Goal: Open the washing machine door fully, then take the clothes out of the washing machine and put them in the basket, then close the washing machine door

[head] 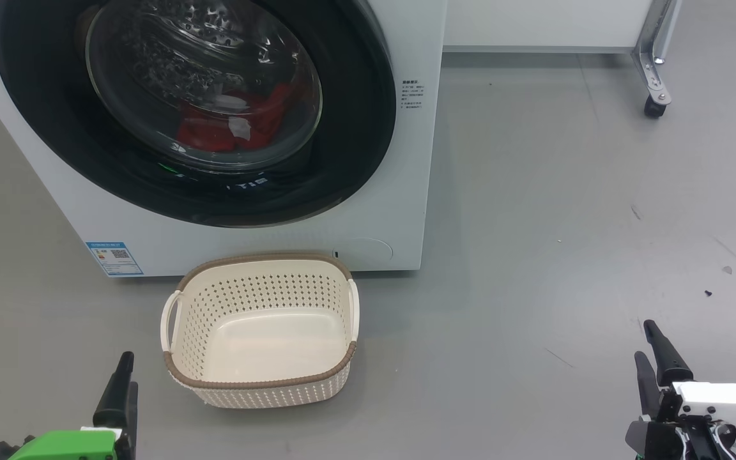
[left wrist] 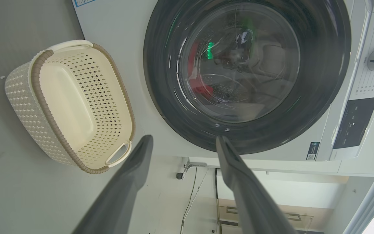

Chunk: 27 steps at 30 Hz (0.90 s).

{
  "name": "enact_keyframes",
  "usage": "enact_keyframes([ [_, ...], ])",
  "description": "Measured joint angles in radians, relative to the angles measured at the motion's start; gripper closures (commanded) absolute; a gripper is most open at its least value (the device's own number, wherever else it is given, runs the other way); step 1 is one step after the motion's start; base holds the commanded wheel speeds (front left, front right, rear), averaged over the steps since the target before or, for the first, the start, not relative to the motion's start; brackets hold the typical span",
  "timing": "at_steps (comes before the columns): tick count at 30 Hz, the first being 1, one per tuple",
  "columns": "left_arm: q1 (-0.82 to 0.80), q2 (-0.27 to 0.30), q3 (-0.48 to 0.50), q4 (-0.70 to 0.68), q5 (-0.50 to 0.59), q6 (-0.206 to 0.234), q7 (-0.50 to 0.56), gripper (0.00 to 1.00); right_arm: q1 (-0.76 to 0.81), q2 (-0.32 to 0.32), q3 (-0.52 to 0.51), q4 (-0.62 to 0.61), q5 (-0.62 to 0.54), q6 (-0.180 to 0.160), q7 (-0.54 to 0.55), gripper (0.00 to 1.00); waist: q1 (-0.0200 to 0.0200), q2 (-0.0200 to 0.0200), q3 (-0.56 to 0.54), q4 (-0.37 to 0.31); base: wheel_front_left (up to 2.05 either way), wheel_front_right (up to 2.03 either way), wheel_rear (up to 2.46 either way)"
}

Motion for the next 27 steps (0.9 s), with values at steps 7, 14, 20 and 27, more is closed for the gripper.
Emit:
enact_keyframes([
  [7, 0.0, 0.0, -0.004, -0.008, 0.002, 0.0, -0.022, 0.0, 0.0, -0.001, 0.007, -0.012, -0.007, 0.0, -0.018, 0.0, 0.0, 0.0, 0.0, 0.001, 0.0, 0.0, 0.0],
  [14, 0.0, 0.0, -0.003, -0.013, 0.01, 0.0, -0.042, 0.0, 0.0, -0.002, 0.013, -0.022, -0.017, 0.0, -0.04, 0.0, 0.0, 0.0, -0.001, 0.002, 0.0, 0.0, 0.0],
  [20, 0.0, 0.0, 0.003, -0.022, 0.02, 0.0, -0.06, 0.0, -0.001, -0.003, 0.014, -0.038, -0.037, 0.0, -0.059, 0.0, 0.0, 0.0, -0.002, 0.003, 0.0, 0.0, 0.0],
  [27, -0.001, 0.0, 0.012, -0.048, 0.039, 0.0, -0.077, 0.0, -0.003, -0.005, 0.002, -0.06, -0.065, 0.0, -0.079, 0.0, 0.0, 0.0, -0.004, 0.004, 0.0, 0.0, 0.0],
])
